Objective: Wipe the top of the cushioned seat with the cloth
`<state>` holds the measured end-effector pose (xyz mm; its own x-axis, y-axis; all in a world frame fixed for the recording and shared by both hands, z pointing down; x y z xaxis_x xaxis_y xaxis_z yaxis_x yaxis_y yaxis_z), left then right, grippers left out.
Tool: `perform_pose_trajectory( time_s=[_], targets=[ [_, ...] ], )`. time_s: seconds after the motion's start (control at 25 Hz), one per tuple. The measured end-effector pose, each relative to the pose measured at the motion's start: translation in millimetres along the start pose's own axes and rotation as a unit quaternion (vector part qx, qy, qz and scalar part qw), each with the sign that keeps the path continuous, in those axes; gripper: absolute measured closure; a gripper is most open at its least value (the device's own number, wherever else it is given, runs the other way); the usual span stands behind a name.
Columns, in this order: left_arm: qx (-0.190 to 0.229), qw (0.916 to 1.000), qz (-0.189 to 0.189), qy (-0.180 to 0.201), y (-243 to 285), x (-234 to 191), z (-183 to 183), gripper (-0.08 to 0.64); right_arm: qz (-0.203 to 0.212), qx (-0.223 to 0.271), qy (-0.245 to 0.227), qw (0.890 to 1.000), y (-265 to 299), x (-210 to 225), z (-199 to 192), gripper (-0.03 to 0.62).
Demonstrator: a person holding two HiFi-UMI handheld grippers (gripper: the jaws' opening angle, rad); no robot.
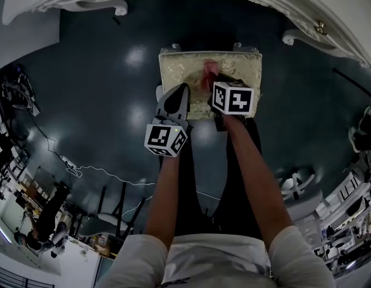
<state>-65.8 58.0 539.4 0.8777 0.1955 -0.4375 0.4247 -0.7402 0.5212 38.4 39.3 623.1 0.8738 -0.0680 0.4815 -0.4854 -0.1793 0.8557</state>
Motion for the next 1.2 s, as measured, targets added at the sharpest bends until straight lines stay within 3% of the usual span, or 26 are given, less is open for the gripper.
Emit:
perform_pose_trajectory(
  time_s=[0.68, 1.2],
  targets=[
    [-0.021, 0.9986, -0.046, 0.012, 45, 72, -20, 0.546, -0.057, 0.032, 0.042, 0.997, -63, 109, 4, 0.568],
    [-0.022, 0.9986, -0.045, 0.014, 48, 72, -17, 0.546, -0.119, 0.029, 0.075, 0.990, -82, 171, 1, 0.568]
  ],
)
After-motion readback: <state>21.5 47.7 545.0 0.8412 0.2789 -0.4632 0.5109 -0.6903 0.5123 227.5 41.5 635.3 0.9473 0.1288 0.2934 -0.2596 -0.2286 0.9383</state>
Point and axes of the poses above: the fingertips, and each gripper's own axes: y forward along the fingers, x to its right, z out of its top, the point moved 2 cm from there along -y, backward along the fingers, and after that the axes turned 2 degrees about z, right-handed, at the moved point
